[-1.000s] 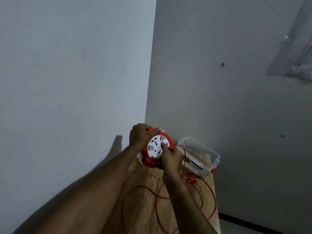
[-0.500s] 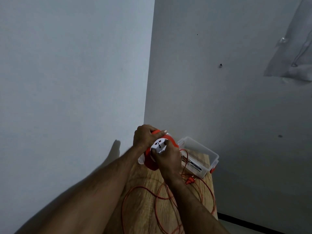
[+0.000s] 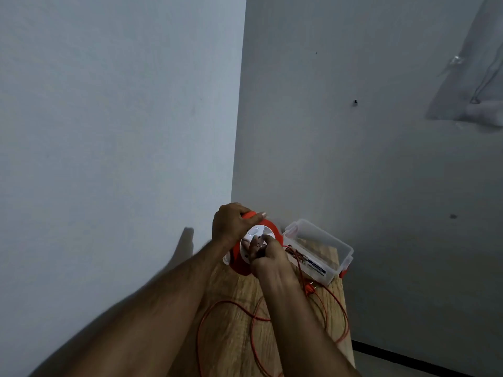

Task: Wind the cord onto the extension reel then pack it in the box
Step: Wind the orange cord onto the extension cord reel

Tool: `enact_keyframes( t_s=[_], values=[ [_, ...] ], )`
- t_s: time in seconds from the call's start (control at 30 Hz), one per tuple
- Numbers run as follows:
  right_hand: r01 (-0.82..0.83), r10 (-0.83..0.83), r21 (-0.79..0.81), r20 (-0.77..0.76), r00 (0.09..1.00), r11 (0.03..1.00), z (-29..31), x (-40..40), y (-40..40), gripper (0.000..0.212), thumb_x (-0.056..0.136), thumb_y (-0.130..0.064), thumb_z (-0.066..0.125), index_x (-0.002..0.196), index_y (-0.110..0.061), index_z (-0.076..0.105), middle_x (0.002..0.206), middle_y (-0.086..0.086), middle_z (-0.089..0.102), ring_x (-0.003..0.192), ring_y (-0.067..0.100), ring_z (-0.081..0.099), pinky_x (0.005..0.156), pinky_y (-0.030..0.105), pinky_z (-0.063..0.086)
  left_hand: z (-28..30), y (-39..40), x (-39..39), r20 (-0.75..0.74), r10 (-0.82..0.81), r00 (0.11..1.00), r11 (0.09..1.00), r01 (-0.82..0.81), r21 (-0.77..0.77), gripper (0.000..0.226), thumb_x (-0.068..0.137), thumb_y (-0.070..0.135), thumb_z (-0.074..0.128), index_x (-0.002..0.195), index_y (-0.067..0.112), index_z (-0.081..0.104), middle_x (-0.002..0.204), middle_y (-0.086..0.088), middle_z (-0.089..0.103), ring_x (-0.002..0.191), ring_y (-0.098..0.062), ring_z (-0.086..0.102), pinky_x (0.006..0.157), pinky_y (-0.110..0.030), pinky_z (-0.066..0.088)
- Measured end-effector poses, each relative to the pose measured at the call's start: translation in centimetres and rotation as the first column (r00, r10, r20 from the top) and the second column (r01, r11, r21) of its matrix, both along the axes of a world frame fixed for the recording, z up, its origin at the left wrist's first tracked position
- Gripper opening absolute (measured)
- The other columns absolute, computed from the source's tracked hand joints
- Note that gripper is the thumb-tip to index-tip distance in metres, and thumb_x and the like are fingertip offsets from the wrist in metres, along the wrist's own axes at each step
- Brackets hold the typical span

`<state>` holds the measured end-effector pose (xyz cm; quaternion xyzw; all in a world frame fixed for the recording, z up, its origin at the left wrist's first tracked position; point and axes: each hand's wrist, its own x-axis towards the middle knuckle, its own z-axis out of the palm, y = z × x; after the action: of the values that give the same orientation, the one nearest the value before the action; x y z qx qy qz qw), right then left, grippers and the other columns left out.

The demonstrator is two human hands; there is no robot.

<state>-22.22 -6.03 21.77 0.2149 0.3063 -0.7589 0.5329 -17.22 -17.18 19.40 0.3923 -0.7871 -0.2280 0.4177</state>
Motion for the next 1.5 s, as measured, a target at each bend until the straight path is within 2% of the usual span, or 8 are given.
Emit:
enact_keyframes(
  t_s=[0.13, 0.3, 0.57, 0.8, 0.97, 1.23, 1.37, 1.5],
  values=[
    [0.069, 0.087, 0.264, -0.536, 0.84, 0.962, -1.4, 0.9, 1.2, 0.04, 0.091, -0.007, 0.068, 0.129, -0.007, 0.055, 0.129, 0.021, 0.061, 0.102, 0.041, 0.07, 0.061, 0.046, 0.063, 0.1, -0.8, 0.8, -0.03, 0.048, 0.998, 0.998, -0.046, 0.048, 0.053, 0.078, 0.07, 0.067, 0.068, 0.019, 0.074, 0.058, 0.014, 0.06, 0.056, -0.006, 0.06, 0.059, -0.023, 0.049],
    [0.374, 0.361, 0.288, -0.922, -0.139, 0.881, -3.2, 1.5, 1.9, 0.034, 0.089, -0.038, 0.069, 0.117, -0.02, 0.065, 0.109, -0.001, 0.073, 0.089, 0.011, 0.068, 0.058, 0.003, 0.035, 0.1, -1.2, 1.3, -0.015, 0.032, 0.999, 0.997, -0.031, 0.069, 0.049, 0.078, 0.069, 0.068, 0.06, 0.023, 0.065, 0.058, 0.012, 0.061, 0.058, -0.008, 0.061, 0.062, -0.026, 0.053],
    [0.36, 0.428, 0.301, -0.832, -0.353, 0.883, -4.1, 1.6, 0.3, 0.053, 0.09, -0.048, 0.068, 0.132, -0.016, 0.061, 0.12, -0.001, 0.073, 0.101, 0.015, 0.071, 0.076, 0.013, 0.048, 0.4, -0.5, 1.2, -0.047, 0.004, 0.999, 0.997, 0.0, 0.073, 0.052, 0.077, 0.068, 0.07, 0.061, 0.019, 0.068, 0.056, 0.015, 0.06, 0.054, -0.007, 0.06, 0.055, -0.019, 0.046],
    [0.284, 0.242, 0.185, -0.953, -0.18, 0.941, -5.1, 2.3, -1.0, 0.053, 0.076, -0.039, 0.085, 0.122, -0.017, 0.069, 0.116, -0.003, 0.073, 0.097, 0.004, 0.066, 0.072, 0.001, 0.044, 0.3, -0.8, 2.5, -0.045, 0.057, 0.997, 0.996, -0.054, 0.065, 0.049, 0.078, 0.068, 0.07, 0.063, 0.021, 0.07, 0.058, 0.015, 0.061, 0.053, -0.004, 0.057, 0.052, -0.014, 0.034],
    [-0.029, 0.115, 0.239, -0.356, 0.928, 0.971, -4.0, 2.4, -3.6, 0.071, 0.089, -0.031, 0.075, 0.147, -0.005, 0.041, 0.145, 0.014, 0.051, 0.126, 0.033, 0.057, 0.087, 0.035, 0.058, -0.6, 0.0, 2.7, 0.022, 0.026, 0.999, 1.0, -0.026, -0.013, 0.05, 0.077, 0.067, 0.07, 0.077, 0.017, 0.078, 0.065, 0.01, 0.061, 0.055, -0.006, 0.053, 0.054, -0.015, 0.033],
    [-0.143, 0.209, 0.231, -0.288, 0.935, 0.962, -3.9, 3.3, -1.5, 0.046, 0.093, -0.004, 0.065, 0.135, 0.0, 0.047, 0.111, 0.02, 0.059, 0.084, 0.041, 0.069, 0.057, 0.042, 0.062, -2.5, -0.9, 4.8, 0.052, 0.115, 0.992, 0.99, -0.118, 0.071, 0.067, 0.074, 0.079, 0.055, 0.07, 0.015, 0.075, 0.067, 0.002, 0.071, 0.059, -0.013, 0.065, 0.062, -0.035, 0.059],
    [0.154, 0.335, 0.36, -0.928, 0.164, 0.92, -5.5, 4.2, 1.1, 0.035, 0.091, -0.023, 0.07, 0.124, -0.013, 0.062, 0.116, 0.01, 0.071, 0.088, 0.022, 0.074, 0.066, 0.038, 0.064, -2.3, -1.8, 5.9, 0.061, 0.116, 0.991, 0.985, -0.123, 0.121, 0.054, 0.079, 0.074, 0.06, 0.073, 0.021, 0.074, 0.075, 0.003, 0.075, 0.058, -0.007, 0.066, 0.061, -0.029, 0.06],
    [0.261, 0.404, 0.312, -0.766, -0.501, 0.914, -6.7, 4.0, 2.1, 0.048, 0.093, -0.04, 0.066, 0.134, -0.016, 0.06, 0.12, 0.0, 0.073, 0.094, 0.013, 0.072, 0.076, 0.024, 0.06, -2.2, -1.8, 6.3, 0.1, 0.1, 0.99, 0.986, -0.112, 0.124, 0.049, 0.083, 0.07, 0.06, 0.076, 0.024, 0.075, 0.077, 0.005, 0.076, 0.056, -0.004, 0.064, 0.056, -0.019, 0.05]
  ],
)
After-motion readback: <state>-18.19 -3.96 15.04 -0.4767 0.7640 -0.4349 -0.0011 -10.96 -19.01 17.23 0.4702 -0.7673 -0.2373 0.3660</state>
